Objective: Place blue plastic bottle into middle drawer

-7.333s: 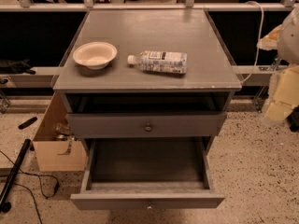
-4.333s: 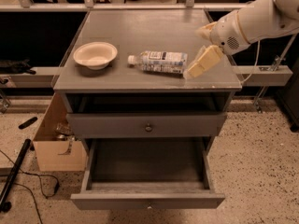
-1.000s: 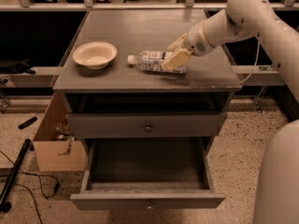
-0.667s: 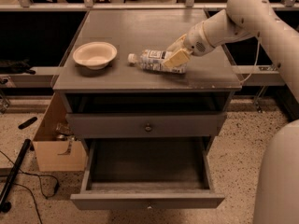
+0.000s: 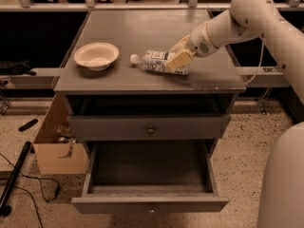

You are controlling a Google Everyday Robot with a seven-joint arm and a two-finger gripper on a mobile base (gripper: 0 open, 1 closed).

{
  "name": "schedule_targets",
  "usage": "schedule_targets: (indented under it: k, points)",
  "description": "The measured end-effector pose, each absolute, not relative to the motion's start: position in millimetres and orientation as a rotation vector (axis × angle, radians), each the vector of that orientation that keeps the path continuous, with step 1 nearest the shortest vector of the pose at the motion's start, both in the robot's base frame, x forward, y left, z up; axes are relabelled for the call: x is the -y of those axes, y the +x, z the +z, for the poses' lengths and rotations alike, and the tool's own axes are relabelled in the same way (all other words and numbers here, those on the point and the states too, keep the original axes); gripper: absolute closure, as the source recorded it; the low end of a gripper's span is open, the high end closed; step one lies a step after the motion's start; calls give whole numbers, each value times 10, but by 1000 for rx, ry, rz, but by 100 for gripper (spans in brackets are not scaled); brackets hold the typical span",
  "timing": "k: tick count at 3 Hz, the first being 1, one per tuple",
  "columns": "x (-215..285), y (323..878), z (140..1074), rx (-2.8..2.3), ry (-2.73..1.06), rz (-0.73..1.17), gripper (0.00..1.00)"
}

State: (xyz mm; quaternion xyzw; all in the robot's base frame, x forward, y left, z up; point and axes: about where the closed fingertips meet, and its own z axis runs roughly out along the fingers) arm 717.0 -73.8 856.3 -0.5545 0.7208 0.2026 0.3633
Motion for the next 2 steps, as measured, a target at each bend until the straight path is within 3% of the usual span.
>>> schedule_targets:
  k: [2]
  points:
    - [761, 7102, 8627, -1845, -1420, 519, 100]
